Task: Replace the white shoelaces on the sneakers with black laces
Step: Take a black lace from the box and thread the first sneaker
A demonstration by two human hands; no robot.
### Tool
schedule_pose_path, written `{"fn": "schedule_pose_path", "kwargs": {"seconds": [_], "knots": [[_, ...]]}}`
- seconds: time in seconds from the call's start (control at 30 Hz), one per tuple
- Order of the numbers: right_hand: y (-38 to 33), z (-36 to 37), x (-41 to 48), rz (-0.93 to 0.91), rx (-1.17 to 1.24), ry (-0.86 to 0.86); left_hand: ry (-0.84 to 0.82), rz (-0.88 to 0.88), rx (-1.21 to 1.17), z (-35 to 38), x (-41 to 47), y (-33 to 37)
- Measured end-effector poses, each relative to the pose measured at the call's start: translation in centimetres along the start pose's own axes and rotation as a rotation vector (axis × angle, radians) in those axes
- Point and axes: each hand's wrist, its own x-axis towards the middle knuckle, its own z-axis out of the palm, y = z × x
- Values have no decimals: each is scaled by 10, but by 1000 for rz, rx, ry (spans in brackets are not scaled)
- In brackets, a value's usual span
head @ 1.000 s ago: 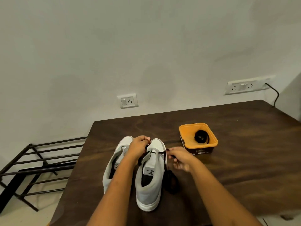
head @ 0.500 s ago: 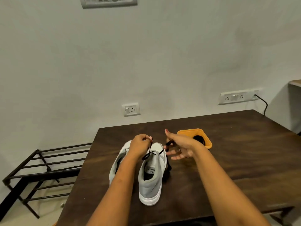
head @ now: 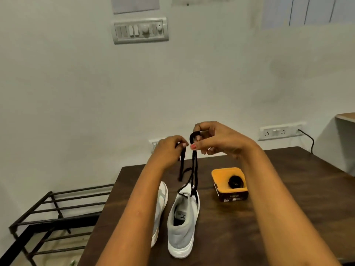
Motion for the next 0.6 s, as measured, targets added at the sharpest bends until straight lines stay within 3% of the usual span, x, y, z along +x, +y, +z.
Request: {"fn": "schedule_pose_path", "kwargs": {"seconds": [0.17, 0.43, 0.5, 0.6], "knots": [[-37, 13, 1, -140, -193, 184, 109, 104, 73, -45, -8, 37], [-40, 56, 9, -363, -95, 502, 211, 130, -170, -63, -33, 43], [-28, 61, 14, -330, -37, 529, 228, 103, -190, -64, -37, 35], [1, 57, 21, -124, 75, 516, 239, 25, -209, -61, -39, 14]]}}
